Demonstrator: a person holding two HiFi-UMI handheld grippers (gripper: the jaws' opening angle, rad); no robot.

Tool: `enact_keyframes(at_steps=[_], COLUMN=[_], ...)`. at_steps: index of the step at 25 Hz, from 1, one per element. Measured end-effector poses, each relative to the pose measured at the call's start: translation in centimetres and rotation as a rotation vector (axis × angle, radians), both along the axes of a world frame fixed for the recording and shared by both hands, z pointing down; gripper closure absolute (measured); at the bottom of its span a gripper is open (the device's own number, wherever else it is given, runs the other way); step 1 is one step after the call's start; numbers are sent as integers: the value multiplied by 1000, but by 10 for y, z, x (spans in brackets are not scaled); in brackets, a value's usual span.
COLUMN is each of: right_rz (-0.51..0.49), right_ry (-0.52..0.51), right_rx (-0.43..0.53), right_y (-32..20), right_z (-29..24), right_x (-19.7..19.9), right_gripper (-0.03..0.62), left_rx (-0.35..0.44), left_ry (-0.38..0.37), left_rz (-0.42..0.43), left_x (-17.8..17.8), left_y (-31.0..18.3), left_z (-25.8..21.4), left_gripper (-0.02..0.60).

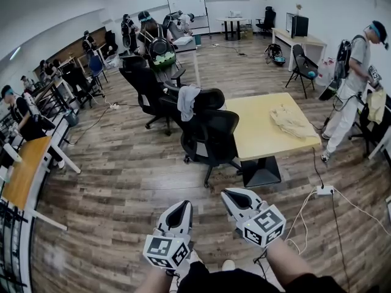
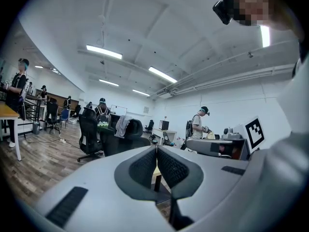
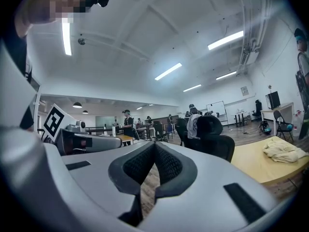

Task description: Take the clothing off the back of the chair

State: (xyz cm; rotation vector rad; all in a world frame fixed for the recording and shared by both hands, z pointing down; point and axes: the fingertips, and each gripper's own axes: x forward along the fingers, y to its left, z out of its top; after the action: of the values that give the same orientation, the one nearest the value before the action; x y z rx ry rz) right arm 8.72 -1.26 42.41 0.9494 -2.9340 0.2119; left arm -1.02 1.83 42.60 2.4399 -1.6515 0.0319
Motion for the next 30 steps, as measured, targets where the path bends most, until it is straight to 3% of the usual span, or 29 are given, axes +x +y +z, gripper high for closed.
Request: enact_keyframes(at_steps=[15,30], right_rz=[22,70], right_ry=[4,11], right_rx=[-22,-14], right_y=[-46,-115], right_z=[-1,-9], right_x=[-69,-161], right_gripper=[582,582], left_rx=[-6,11], left_ry=[18,39], left_rz=[3,40], left_x=[-74,-169], left_y=[-37,-109], left_z=[0,-4], left_gripper=[563,563])
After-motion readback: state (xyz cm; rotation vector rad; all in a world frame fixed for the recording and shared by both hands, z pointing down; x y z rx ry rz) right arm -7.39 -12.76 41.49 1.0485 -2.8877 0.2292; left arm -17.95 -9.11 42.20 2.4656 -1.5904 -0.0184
